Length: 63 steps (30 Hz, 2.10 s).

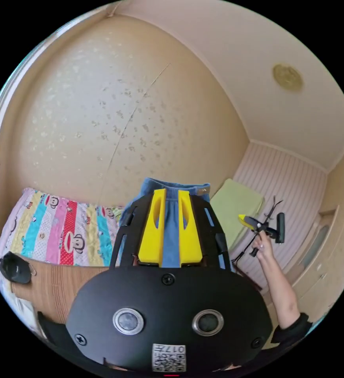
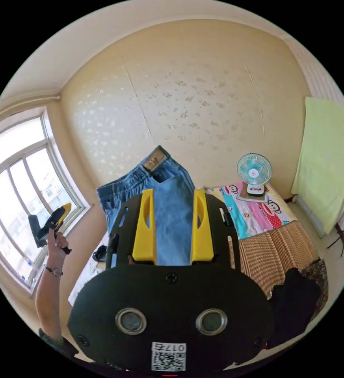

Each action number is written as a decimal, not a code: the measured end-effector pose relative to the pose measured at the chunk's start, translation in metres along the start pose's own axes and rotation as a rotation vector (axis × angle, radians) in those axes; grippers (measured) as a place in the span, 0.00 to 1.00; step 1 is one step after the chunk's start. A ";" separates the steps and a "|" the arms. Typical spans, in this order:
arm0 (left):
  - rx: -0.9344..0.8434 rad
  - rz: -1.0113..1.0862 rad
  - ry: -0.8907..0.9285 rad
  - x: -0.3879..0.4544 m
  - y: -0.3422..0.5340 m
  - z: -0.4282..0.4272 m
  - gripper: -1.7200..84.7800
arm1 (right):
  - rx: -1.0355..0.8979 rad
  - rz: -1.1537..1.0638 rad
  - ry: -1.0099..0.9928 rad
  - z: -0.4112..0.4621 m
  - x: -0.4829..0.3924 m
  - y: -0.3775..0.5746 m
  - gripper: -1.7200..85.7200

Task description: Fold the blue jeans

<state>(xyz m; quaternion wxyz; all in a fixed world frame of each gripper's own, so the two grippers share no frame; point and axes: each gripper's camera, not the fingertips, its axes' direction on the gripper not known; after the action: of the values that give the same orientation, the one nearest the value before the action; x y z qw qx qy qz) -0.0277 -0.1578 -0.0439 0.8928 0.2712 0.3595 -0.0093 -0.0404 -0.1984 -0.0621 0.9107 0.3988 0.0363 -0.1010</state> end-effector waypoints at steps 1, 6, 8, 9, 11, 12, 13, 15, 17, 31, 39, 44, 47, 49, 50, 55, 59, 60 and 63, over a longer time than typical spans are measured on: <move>-0.079 0.022 -0.024 -0.009 0.017 0.022 0.11 | -0.032 -0.044 -0.001 0.019 0.005 0.016 0.14; -0.513 0.052 0.047 -0.083 0.280 0.144 0.15 | -0.403 -0.159 -0.054 0.165 0.090 0.242 0.14; -0.617 -0.031 0.100 -0.099 0.376 0.162 0.15 | -0.524 -0.049 -0.151 0.193 0.127 0.326 0.14; -0.662 -0.081 0.142 -0.103 0.435 0.165 0.15 | -0.606 0.018 -0.243 0.205 0.145 0.377 0.14; -0.695 -0.128 0.151 -0.099 0.504 0.157 0.15 | -0.658 0.090 -0.376 0.204 0.160 0.441 0.15; -0.691 -0.128 0.132 -0.092 0.535 0.145 0.15 | -0.643 0.128 -0.424 0.193 0.164 0.474 0.15; -0.694 -0.121 0.122 -0.088 0.548 0.139 0.15 | -0.633 0.144 -0.436 0.187 0.165 0.487 0.15; -0.673 -0.123 0.081 -0.078 0.579 0.113 0.14 | -0.600 0.192 -0.450 0.164 0.166 0.524 0.14; -0.633 -0.159 0.096 -0.079 0.581 0.091 0.14 | -0.574 0.244 -0.472 0.146 0.167 0.538 0.13; -0.579 -0.328 -0.263 -0.158 0.558 0.078 0.06 | -0.517 0.001 -0.263 0.066 0.198 0.552 0.03; -0.493 -0.223 -0.208 -0.079 0.661 -0.077 0.04 | -0.478 0.012 -0.330 0.037 0.240 0.555 0.03; -0.379 -0.209 -0.242 -0.041 0.701 -0.164 0.02 | -0.472 0.035 -0.388 0.029 0.264 0.554 0.03; -0.263 -0.134 -0.215 -0.033 0.665 -0.185 0.02 | -0.474 0.022 -0.403 0.025 0.270 0.554 0.03; -0.242 -0.091 -0.193 -0.038 0.628 -0.176 0.02 | -0.474 0.004 -0.389 0.023 0.270 0.554 0.03; -0.255 -0.068 -0.180 -0.046 0.604 -0.160 0.03 | -0.473 -0.004 -0.382 0.021 0.270 0.554 0.03; -0.385 0.023 -0.360 -0.092 0.566 -0.058 0.06 | -0.475 -0.008 -0.396 0.018 0.275 0.555 0.03; -0.572 -0.024 -0.428 -0.132 0.606 0.010 0.09 | -0.460 -0.026 -0.399 0.015 0.273 0.557 0.03; -0.569 -0.040 -0.436 -0.136 0.606 0.005 0.09 | -0.454 -0.032 -0.397 0.014 0.272 0.558 0.03; -0.559 -0.105 -0.369 -0.155 0.607 -0.008 0.09 | -0.457 -0.051 -0.414 0.013 0.266 0.560 0.03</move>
<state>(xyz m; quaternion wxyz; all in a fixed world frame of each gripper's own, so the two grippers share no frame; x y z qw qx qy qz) -0.0186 0.3362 0.3414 0.9809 -0.0093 0.1942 -0.0054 0.3388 0.1207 0.3104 0.9620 0.1536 -0.1185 -0.1921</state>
